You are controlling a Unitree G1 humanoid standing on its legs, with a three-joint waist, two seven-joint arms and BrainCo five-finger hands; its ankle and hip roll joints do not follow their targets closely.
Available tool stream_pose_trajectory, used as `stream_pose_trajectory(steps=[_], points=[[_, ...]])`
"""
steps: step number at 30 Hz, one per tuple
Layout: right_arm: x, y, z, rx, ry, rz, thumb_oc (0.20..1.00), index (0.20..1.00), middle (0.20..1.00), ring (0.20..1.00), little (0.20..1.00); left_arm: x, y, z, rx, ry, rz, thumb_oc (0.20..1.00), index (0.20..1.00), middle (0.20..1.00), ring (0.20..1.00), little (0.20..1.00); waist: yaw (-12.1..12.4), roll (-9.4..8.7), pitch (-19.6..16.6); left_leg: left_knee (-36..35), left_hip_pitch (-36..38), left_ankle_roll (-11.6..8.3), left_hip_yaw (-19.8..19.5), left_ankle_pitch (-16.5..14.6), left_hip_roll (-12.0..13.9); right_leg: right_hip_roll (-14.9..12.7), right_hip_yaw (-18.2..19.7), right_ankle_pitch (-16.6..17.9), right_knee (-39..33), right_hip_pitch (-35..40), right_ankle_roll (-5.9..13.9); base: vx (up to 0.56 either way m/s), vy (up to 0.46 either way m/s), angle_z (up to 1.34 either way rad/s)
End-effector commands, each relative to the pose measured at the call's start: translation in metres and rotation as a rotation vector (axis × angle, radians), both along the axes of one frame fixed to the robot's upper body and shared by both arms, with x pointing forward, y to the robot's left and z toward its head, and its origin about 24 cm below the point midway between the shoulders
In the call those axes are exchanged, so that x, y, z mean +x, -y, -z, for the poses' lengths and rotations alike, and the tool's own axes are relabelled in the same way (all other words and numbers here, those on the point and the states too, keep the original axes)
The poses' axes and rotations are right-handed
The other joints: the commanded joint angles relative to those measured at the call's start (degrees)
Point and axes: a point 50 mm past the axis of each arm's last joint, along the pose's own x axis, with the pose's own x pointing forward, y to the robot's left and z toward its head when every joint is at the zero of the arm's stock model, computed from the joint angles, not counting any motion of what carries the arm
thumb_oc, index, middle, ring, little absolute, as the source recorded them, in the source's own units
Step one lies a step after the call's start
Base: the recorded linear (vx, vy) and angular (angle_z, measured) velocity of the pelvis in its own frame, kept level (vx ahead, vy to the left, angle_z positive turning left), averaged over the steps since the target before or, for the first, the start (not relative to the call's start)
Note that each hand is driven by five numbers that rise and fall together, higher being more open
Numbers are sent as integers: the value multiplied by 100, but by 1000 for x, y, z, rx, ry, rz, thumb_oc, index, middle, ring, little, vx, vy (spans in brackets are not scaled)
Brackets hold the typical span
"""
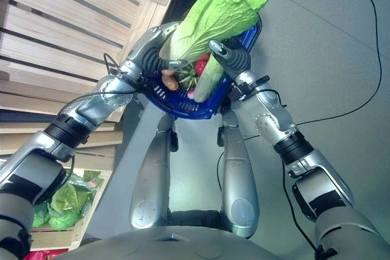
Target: Pick up fruits and vegetables into the basket
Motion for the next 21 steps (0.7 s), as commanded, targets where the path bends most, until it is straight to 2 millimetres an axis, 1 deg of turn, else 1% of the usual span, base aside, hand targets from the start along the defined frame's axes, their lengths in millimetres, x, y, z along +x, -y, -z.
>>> stream_pose_trajectory(steps=[1, 15, 19, 20, 21], points=[[-35, -33, -52, 105, 286, -255, 200, 200, 200, 200, 200, -6, 9, 6, 46, -38, 49, 200, 200, 200, 200, 200, -25, -68, -212, -159, 35, 194, 301, -144, -302, 163, -250, -403, 237, 262, 381, 0, 0, 0], [-35, -33, -51, 87, 291, -250, 200, 200, 200, 200, 200, -5, 11, 13, 129, -110, 43, 200, 200, 200, 200, 200, -44, -52, -212, -178, 15, 186, 323, -115, -303, 148, -262, -362, 179, 263, 396, 0, 0, 0], [-36, -33, -51, 87, 290, -251, 200, 200, 200, 200, 200, -3, 10, 15, 140, -125, 16, 200, 200, 200, 200, 200, -42, -51, -212, -186, 18, 186, 321, -116, -307, 143, -267, -361, 165, 270, 399, 0, 0, 0], [-36, -35, -51, 87, 289, -254, 200, 200, 200, 200, 200, -1, 8, 17, 135, -135, -10, 837, 837, 837, 837, 837, -42, -45, -212, -201, 23, 188, 322, -107, -310, 145, -265, -354, 149, 275, 399, 0, 0, 0], [-36, -35, -51, 86, 289, -253, 200, 200, 200, 200, 200, -1, 8, 17, 132, -140, -17, 1000, 1000, 1000, 1000, 1000, -41, -44, -212, -202, 24, 189, 322, -105, -312, 145, -265, -353, 145, 278, 398, 0, 0, 0]])
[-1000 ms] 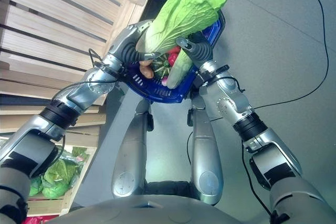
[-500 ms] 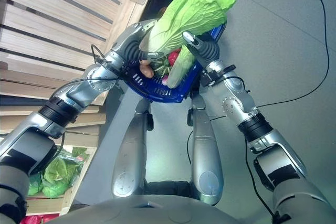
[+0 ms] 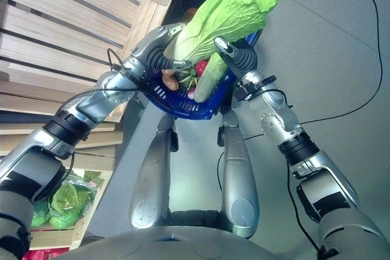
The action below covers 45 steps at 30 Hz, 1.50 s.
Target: Pick up fruits and vegetables into the basket
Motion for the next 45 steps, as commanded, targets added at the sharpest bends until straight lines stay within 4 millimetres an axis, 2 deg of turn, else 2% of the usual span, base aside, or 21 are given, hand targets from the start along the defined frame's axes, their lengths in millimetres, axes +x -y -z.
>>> stream_pose_trajectory(steps=[1, 9, 18, 23, 32, 39, 45], points=[[-36, -44, -53, 102, 293, -275, 200, 200, 200, 200, 200, -2, 0, 20, 72, -100, -23, 1000, 1000, 1000, 1000, 1000, -51, -41, -212, -136, -2, 192, 315, -102, -312, 145, -263, -349, 157, 282, 402, 0, 0, 0], [-35, -41, -52, 112, 296, -262, 200, 200, 200, 200, 200, 1, -7, 24, 38, -63, -99, 1000, 1000, 1000, 1000, 1000, -36, -49, -212, -124, -28, 190, 300, -105, -317, 139, -276, -348, 154, 269, 410, 0, 0, 0], [-34, -40, -51, 128, 293, -241, 200, 200, 200, 200, 200, 1, -15, 27, -98, -23, -184, 1000, 1000, 1000, 1000, 1000, 7, -66, -212, -85, -17, 184, 280, -139, -326, 124, -297, -396, 186, 296, 405, 0, 0, 0], [-35, -40, -51, 139, 299, -231, 200, 200, 200, 200, 200, 4, -24, 33, -208, -53, -270, 1000, 1000, 1000, 1000, 1000, 22, -72, -212, -104, -38, 191, 252, -107, -347, 139, -312, -377, 175, 279, 395, 0, 0, 0], [-34, -37, -54, 146, 307, -199, 200, 200, 200, 200, 200, 9, -44, 44, -262, -90, -427, 1000, 1000, 1000, 1000, 1000, 26, -59, -212, -55, -21, 184, 268, -140, -358, 145, -328, -437, 228, 299, 375, 0, 0, 0], [-32, -27, -58, 163, 330, -137, 200, 200, 200, 200, 200, 12, -61, 55, -317, -142, -543, 1000, 1000, 1000, 1000, 1000, 2, -38, -212, -36, -14, 174, 302, -141, -352, 139, -343, -459, 239, 317, 362, 0, 0, 0], [-32, -20, -60, 174, 351, -87, 200, 200, 200, 200, 200, 10, -75, 65, -484, -156, -621, 1000, 1000, 1000, 1000, 1000, -32, -30, -212, 6, -38, 166, 331, -156, -340, 135, -340, -480, 282, 286, 354, 0, 0, 0]])
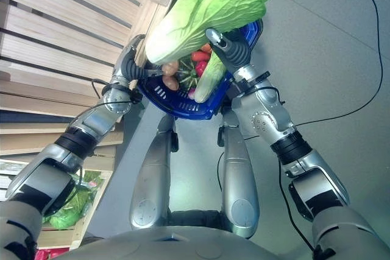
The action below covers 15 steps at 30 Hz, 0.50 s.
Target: Pick up fruits and vegetables into the basket
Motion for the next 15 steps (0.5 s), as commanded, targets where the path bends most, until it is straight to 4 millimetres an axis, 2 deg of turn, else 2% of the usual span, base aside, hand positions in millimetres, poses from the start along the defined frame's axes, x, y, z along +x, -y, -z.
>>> stream_pose_trajectory(steps=[1, 11, 15], points=[[-23, -5, -33, 105, 201, -52, 200, 200, 200, 200, 200, -4, -10, -2, -159, 92, -74, 1000, 1000, 1000, 1000, 1000, -57, -28, -212, 19, -72, 173, 339, -175, -339, 138, -339, -503, 262, 272, 367, 0, 0, 0], [-16, 7, -32, 110, 179, 74, 200, 200, 200, 200, 200, -7, -31, -10, -392, 251, -190, 1000, 1000, 1000, 1000, 1000, -109, 4, -212, 89, -67, 163, 347, -202, -348, 153, -315, -577, 357, 252, 311, 0, 0, 0], [-7, 16, -23, 92, 120, 172, 200, 200, 200, 200, 200, -7, -35, -15, -462, 311, -194, 1000, 1000, 1000, 1000, 1000, -132, 18, -212, 122, -70, 162, 354, -216, -355, 159, -304, -610, 399, 245, 284, 0, 0, 0]])
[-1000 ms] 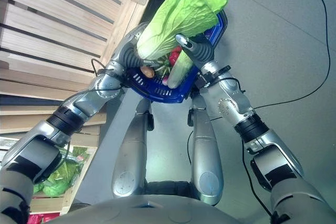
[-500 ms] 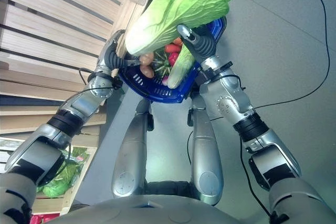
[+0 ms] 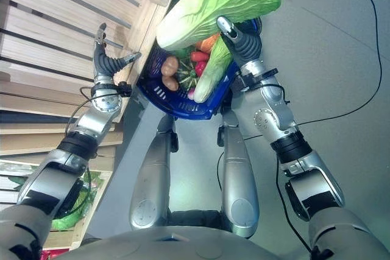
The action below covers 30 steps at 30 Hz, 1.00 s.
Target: Pick up fruits and vegetables into the basket
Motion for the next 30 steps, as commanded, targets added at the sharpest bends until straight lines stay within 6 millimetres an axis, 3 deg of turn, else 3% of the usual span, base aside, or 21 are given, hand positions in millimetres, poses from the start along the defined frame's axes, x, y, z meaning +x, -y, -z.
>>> stream_pose_trajectory(steps=[1, 11, 24, 30], points=[[-11, 5, -17, 66, 101, 28, 200, 200, 200, 200, 200, -4, -9, -7, -99, 101, -43, 1000, 1000, 1000, 1000, 1000, -87, 18, -212, 113, -93, 161, 346, -222, -352, 165, -309, -601, 354, 241, 267, 0, 0, 0], [22, 23, 5, 3, -139, 185, 200, 200, 200, 200, 200, 4, -18, -19, -135, 133, -47, 1000, 1000, 1000, 1000, 1000, -78, 46, -212, 180, -138, 142, 371, -227, -350, 171, -301, -631, 416, 181, 217, 0, 0, 0], [74, 48, 23, -158, -477, 388, 200, 200, 200, 200, 200, 22, -5, -40, -105, 122, 36, 1000, 1000, 1000, 1000, 1000, 202, 216, -212, 368, -262, 129, 282, -263, -423, 77, -432, -670, 616, 62, 189, 1, -1, 0], [84, 57, 32, -175, -573, 403, 200, 200, 200, 200, 200, 28, 3, -45, -100, 117, 62, 1000, 1000, 1000, 1000, 1000, 294, 281, -212, 421, -307, 143, 238, -275, -457, 61, -471, -688, 691, 14, 184, 13, -14, 7]])
